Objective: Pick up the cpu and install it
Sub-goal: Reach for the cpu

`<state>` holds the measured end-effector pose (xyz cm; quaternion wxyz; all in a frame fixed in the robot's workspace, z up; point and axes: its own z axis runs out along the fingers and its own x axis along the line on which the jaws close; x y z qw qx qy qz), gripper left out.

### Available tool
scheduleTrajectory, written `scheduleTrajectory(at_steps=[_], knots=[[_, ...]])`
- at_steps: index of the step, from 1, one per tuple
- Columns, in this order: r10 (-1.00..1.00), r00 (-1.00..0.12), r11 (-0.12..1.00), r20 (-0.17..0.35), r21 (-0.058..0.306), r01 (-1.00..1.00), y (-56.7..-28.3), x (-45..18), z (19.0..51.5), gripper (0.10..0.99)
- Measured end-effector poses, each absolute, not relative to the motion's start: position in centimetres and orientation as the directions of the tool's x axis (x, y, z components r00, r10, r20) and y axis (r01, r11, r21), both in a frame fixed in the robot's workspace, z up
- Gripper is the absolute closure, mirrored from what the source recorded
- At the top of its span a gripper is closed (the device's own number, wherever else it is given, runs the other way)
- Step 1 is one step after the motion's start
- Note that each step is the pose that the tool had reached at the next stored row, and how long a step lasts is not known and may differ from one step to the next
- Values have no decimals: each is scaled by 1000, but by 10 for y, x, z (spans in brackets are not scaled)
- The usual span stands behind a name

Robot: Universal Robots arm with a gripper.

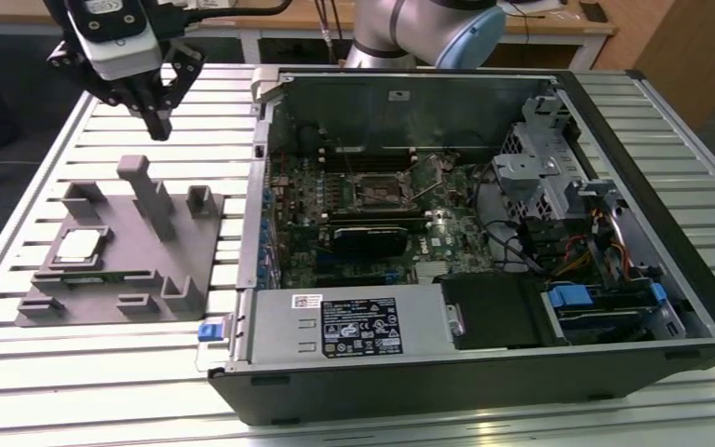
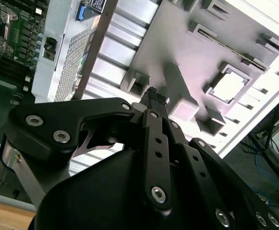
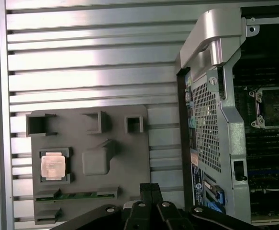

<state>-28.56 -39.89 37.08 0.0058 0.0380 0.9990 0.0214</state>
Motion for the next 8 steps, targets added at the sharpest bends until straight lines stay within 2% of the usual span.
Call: scheduleTrajectory(at_steps=[8], knots=[[76,-997,996,-10,43,76,-399,-295,370,980]])
